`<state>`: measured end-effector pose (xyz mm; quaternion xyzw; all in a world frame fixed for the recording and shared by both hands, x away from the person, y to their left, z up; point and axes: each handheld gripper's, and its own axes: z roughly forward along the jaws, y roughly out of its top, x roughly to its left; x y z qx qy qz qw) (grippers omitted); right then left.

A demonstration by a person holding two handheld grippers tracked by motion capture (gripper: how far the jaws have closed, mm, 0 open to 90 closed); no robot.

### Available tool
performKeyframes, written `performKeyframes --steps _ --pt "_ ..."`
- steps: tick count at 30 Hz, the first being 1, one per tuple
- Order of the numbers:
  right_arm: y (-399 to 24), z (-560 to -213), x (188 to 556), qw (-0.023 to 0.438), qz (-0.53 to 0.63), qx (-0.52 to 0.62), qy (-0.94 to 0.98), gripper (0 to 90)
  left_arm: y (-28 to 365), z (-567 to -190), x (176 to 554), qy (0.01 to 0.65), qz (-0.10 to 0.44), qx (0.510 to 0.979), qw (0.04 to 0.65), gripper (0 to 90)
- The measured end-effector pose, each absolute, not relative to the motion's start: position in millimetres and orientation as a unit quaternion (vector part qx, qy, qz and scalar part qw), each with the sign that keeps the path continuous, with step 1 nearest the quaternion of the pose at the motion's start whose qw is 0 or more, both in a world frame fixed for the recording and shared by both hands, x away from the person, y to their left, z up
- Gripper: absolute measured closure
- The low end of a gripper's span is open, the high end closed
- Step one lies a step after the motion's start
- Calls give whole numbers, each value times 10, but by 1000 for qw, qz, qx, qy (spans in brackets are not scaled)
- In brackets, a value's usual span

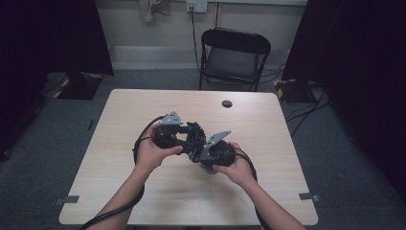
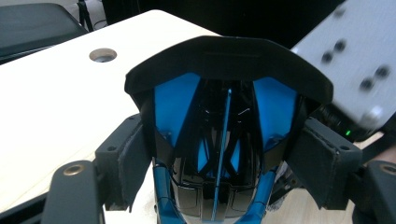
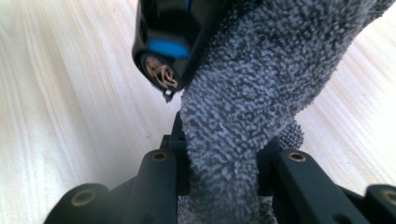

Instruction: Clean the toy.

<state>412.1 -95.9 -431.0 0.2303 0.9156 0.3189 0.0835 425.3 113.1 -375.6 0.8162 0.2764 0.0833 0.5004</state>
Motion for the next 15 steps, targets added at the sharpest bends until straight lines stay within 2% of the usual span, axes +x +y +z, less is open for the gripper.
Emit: performKeyframes --steps 8,15 --pt "-963 -4362 4093 79 305 225 922 696 1162 -3715 4253 275 86 817 500 253" --pt "-1161 -4335 4140 85 307 247 915 695 1266 -3730 4259 282 89 820 489 252"
